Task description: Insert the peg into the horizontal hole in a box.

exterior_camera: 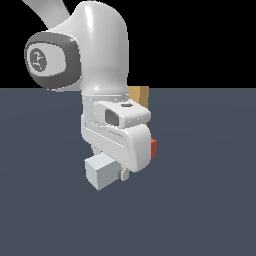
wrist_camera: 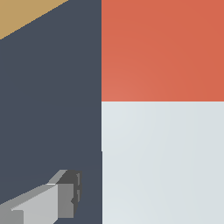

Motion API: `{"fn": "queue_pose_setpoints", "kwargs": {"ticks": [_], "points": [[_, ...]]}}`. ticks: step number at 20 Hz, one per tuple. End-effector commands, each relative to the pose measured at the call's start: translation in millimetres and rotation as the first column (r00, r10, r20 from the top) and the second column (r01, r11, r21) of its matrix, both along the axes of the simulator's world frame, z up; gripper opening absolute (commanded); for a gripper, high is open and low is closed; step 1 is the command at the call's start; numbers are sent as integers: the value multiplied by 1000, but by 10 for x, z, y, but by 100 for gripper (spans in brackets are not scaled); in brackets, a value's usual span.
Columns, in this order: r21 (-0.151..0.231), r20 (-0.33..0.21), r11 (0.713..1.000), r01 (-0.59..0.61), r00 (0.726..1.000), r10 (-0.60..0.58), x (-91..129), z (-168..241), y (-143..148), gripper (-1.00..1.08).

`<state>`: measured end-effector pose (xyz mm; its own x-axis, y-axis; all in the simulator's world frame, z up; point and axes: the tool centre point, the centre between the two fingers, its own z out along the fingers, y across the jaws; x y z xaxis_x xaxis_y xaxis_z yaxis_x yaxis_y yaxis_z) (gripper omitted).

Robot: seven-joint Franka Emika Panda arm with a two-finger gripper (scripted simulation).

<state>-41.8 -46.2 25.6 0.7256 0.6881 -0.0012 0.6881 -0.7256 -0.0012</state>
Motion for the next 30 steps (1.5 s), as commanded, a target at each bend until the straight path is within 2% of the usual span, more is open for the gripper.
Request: {"fn": "queue_pose_setpoints", "kwargs": {"ticks": [1, 17, 24, 30], "points": [[0, 2, 1000, 0, 1000, 0, 7, -11, 0, -100], [0, 2, 1000, -31, 1000, 31, -15, 23, 1, -100], [-1, 2, 990, -144, 990, 144, -95, 129, 19, -100], [-1, 2, 955, -296, 955, 296, -208, 275, 28, -100]]}}
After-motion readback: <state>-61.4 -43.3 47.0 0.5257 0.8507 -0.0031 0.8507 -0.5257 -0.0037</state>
